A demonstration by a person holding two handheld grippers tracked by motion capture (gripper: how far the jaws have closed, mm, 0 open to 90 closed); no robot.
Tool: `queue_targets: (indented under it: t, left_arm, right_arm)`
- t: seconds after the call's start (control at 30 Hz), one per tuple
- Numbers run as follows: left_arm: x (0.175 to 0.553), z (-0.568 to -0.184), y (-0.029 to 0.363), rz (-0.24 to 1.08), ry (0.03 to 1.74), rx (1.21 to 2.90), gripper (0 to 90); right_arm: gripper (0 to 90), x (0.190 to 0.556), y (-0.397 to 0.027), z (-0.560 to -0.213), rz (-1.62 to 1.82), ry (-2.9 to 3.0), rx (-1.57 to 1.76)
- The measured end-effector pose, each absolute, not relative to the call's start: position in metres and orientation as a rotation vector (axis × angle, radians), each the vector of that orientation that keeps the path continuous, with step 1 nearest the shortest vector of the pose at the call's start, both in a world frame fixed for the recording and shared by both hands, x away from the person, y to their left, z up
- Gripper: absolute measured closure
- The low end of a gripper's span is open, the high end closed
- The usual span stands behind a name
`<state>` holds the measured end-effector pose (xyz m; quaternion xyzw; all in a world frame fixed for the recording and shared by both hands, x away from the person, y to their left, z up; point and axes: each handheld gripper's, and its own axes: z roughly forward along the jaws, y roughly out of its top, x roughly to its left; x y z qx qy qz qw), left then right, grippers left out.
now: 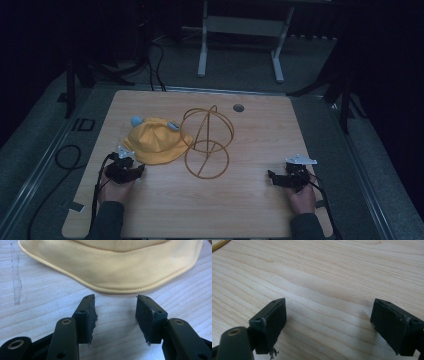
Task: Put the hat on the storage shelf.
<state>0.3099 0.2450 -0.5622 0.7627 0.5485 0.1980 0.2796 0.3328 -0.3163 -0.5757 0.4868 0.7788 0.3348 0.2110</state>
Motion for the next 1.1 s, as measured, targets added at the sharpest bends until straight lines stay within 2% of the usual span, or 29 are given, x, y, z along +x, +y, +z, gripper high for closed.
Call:
queue_targets:
  t: [0.07, 0.23, 0.53, 0.8, 1.1]
  left_arm:
    - [0.308, -0.560, 0.246, 0.526, 1.453, 2.054, 53.3]
    - [0.303, -0.555, 0.248, 0.530, 1.436, 2.060, 53.2]
    - [0.304, -0.549, 0.253, 0.415, 1.420, 2.087, 53.7]
    - [0.301, -0.547, 0.260, 0.375, 1.412, 2.110, 48.7]
    - [0.295, -0.536, 0.268, 0.366, 1.367, 2.112, 47.7]
  right_arm:
    - [13.4, 0.333, -0.316, -0.576, 0.930, 2.164, 1.353]
    - [13.4, 0.333, -0.316, -0.576, 0.929, 2.165, 1.351]
    - [13.4, 0.333, -0.316, -0.576, 0.929, 2.165, 1.351]
    - [13.4, 0.333, -0.316, -0.576, 0.929, 2.165, 1.351]
    - [13.4, 0.333, -0.316, -0.576, 0.929, 2.165, 1.352]
